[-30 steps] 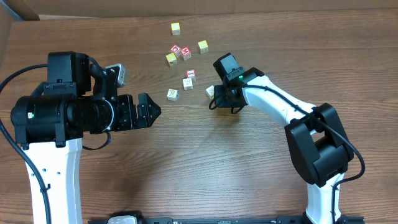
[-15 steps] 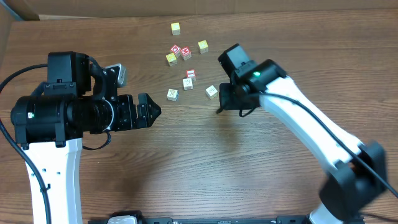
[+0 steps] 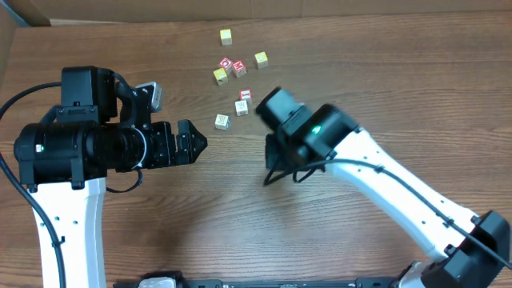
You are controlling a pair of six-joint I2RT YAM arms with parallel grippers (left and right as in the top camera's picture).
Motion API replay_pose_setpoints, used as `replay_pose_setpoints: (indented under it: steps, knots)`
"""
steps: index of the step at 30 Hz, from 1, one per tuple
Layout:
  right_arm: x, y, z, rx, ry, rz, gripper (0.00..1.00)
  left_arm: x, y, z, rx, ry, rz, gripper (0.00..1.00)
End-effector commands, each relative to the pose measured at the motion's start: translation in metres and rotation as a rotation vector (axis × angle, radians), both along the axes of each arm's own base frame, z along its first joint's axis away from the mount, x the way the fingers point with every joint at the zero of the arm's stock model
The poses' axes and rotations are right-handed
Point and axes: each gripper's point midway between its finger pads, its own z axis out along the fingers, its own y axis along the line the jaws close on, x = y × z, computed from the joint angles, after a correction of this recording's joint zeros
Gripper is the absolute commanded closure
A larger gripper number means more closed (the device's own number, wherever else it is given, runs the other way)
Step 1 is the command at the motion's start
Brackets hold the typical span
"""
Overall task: Flip 5 blocks
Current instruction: 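Lower the right gripper onto the green-lettered block and grasp it, then lift the green-lettered block and carry it toward the front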
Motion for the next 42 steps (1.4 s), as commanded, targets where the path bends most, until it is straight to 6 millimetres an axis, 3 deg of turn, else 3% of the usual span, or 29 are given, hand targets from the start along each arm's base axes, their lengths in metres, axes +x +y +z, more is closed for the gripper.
replay_pose_setpoints:
  steps: [1, 6, 13, 18, 20, 21, 24, 32, 42]
  knots:
    - [-0.004, 0.001, -0.018, -0.049, -0.017, -0.038, 0.85, 0.004, 0.001, 0.006, 0.003, -0.022, 0.004, 0.00]
    - [-0.008, 0.005, -0.047, -0.044, -0.017, -0.064, 0.86, 0.004, 0.001, 0.006, 0.003, -0.022, 0.004, 0.00]
    - [-0.016, -0.004, -0.091, -0.050, 0.005, -0.111, 0.85, 0.004, 0.001, 0.006, 0.003, -0.023, 0.004, 0.00]
    - [-0.013, -0.002, -0.095, -0.035, -0.008, -0.110, 0.59, 0.004, 0.002, 0.006, 0.003, -0.022, 0.004, 0.00]
    - [-0.012, 0.000, -0.094, -0.026, -0.015, -0.110, 0.42, 0.004, 0.002, 0.006, 0.003, -0.022, 0.004, 0.00]
    - [-0.011, 0.001, -0.094, -0.026, -0.016, -0.110, 0.28, 0.004, 0.002, 0.006, 0.003, -0.022, 0.004, 0.00]
    - [-0.012, 0.000, -0.094, -0.029, -0.016, -0.106, 0.18, 0.004, 0.002, 0.006, 0.003, -0.022, 0.004, 0.00]
    - [-0.013, -0.004, -0.095, -0.048, -0.014, -0.109, 0.16, 0.004, 0.002, 0.006, 0.003, -0.022, 0.004, 0.00]
    - [-0.028, -0.040, -0.108, -0.203, 0.021, -0.127, 0.13, 0.004, 0.002, 0.006, 0.003, -0.022, 0.004, 0.00]
